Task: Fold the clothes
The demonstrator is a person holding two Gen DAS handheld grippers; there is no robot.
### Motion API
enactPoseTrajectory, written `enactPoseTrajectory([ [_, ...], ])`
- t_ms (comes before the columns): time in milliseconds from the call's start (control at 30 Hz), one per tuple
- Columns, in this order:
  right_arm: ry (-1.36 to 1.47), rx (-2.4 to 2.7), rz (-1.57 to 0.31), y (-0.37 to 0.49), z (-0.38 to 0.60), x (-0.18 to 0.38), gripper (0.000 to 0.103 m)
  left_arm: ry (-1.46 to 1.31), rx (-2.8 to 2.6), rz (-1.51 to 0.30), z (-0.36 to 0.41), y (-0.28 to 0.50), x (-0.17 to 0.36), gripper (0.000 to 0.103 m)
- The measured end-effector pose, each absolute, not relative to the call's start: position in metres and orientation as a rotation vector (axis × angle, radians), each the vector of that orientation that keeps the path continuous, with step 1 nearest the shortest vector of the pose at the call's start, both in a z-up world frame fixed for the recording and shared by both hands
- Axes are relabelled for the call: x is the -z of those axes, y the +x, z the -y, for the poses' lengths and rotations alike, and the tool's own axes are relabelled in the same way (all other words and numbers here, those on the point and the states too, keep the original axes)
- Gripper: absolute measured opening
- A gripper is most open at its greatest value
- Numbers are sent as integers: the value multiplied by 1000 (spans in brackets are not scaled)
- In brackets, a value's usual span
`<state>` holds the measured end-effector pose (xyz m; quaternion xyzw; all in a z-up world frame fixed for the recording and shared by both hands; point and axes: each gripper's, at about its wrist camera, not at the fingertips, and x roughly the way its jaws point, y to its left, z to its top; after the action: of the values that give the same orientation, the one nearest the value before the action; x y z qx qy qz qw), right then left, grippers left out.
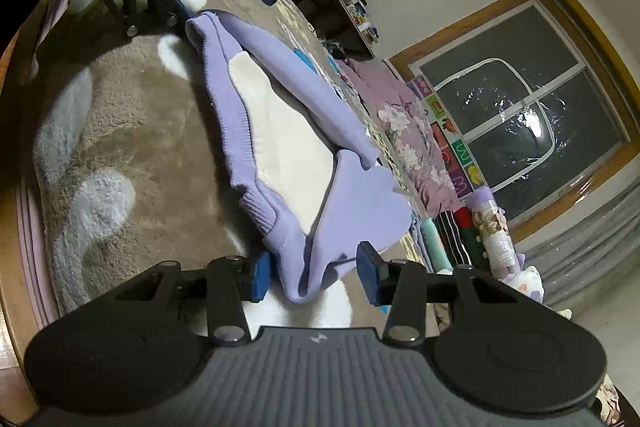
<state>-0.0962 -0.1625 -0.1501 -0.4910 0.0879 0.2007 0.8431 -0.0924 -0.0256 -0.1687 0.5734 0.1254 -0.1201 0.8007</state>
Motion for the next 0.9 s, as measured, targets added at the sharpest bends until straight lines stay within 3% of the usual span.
enactPoseTrajectory([
  [67, -1011, -441, -209, -94, 164, 147, 31, 1227, 249, -280, 25, -91, 169, 28],
  [100, -995, -454, -227, -92, 164, 145, 23, 1216, 242, -289, 24, -88, 168, 19],
  [133, -975, -461, -240, -91, 165, 143, 8, 1206, 234, -298, 23, -86, 167, 14],
  [200, -933, -471, -261, -89, 166, 139, 7, 1180, 232, -308, 21, -82, 163, 8],
  [567, -832, -450, -264, -83, 175, 94, 6, 921, 302, -345, 9, -55, 109, 6],
  [900, -781, -564, -364, -3, 185, 25, 6, 706, 483, -487, -15, 33, 33, 6],
])
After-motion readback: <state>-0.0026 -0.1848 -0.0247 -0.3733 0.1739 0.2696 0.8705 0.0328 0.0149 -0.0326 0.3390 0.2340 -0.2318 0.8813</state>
